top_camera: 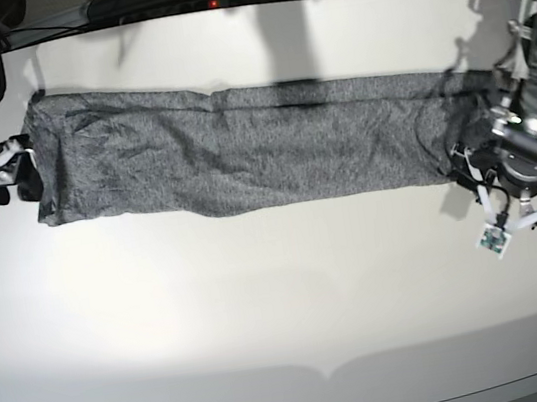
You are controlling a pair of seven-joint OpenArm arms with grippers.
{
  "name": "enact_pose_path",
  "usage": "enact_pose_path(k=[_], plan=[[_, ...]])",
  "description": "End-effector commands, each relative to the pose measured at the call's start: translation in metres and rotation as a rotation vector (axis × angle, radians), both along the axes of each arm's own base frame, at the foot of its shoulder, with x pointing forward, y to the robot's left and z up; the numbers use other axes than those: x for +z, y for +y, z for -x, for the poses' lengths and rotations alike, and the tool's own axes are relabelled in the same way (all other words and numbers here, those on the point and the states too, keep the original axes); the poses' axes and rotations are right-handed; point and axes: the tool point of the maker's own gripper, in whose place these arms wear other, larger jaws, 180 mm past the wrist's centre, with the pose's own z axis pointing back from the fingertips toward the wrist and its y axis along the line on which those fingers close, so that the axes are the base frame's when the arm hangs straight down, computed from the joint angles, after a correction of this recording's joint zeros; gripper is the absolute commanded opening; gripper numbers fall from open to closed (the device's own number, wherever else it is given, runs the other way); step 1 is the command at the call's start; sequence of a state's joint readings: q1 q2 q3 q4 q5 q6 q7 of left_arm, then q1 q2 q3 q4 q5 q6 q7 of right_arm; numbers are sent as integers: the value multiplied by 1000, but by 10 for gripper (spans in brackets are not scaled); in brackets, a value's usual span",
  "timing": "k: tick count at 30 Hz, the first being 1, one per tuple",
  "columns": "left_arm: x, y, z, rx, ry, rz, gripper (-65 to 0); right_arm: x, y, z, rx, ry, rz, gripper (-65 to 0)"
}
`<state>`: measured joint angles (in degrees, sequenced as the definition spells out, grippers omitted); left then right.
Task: Fold the T-shirt properly
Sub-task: 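Hold the folded shirt ends with both grippers, pulling it straight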
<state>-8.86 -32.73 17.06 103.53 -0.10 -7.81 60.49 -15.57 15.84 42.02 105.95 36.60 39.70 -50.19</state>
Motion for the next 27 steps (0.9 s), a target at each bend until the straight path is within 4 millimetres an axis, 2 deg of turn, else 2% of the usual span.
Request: enact_pose_path(k=[1,5,8,11,15,21,27], plan=[[18,5,-9,-12,-41,10,-200,13,4,-6,12,-54,-9,-299],[21,16,3,-101,80,86,-200,0,21,1,15,-14,-90,-299],[29,39,14,-107,137,158,-200,-2,29,5,27,-6,-134,-299],[26,70,21,-72,194,193,-200,-3,29,7,28,2,-137,-299],[-2,87,35,-31,315,351,-200,-3,29,7,28,0,-138,-299],[-50,89,59,37,461,631,-200,-3,30,7,29,-2,-140,-299],[-75,91,53,159,470,807,-200,0,36,7,46,-9,-180,-299]])
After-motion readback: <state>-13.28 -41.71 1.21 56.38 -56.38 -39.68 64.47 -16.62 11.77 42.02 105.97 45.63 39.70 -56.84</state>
